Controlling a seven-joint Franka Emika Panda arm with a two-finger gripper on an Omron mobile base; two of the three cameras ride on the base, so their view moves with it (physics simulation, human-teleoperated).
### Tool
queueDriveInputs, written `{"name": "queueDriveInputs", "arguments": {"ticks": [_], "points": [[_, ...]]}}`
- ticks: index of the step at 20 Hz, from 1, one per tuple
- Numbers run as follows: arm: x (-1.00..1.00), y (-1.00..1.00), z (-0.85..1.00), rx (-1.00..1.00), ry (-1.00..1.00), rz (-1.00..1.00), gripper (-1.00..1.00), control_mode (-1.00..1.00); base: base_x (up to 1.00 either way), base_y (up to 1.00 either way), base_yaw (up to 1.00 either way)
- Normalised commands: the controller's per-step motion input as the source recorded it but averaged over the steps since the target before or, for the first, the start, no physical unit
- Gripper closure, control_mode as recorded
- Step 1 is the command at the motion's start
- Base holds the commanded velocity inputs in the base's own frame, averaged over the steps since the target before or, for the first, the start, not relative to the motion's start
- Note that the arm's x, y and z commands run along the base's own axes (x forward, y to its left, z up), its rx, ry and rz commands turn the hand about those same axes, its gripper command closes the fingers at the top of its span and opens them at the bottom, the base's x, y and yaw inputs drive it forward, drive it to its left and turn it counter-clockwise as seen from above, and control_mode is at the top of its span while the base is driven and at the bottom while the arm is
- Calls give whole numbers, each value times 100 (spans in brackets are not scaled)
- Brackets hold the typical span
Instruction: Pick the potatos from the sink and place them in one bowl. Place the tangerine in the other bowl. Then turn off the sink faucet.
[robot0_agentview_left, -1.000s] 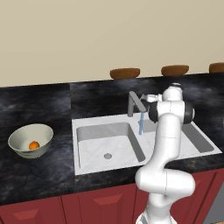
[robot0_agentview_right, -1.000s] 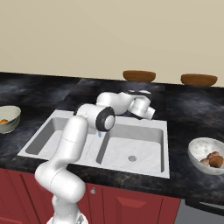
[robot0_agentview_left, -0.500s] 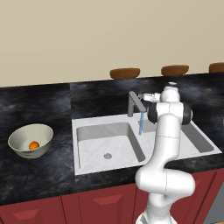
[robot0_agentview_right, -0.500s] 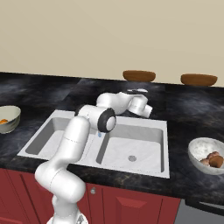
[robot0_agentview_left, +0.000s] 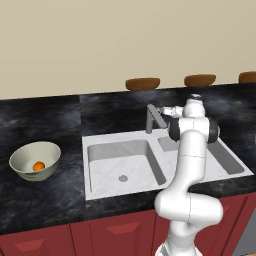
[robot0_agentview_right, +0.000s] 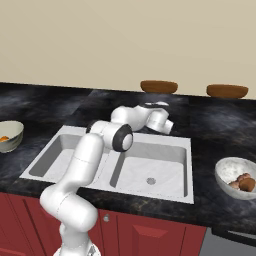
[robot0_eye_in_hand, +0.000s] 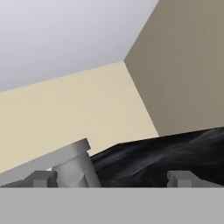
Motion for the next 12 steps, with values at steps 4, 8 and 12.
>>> {"name": "queueDriveInputs", "arguments": {"ticks": [4, 8, 12], "points": [[0, 63, 0, 5, 0, 5, -100, -100, 0, 0, 0], [0, 72, 0, 2, 0, 3, -100, -100, 0, 0, 0], [0, 82, 0, 0, 0, 2, -100, -100, 0, 0, 0]]}}
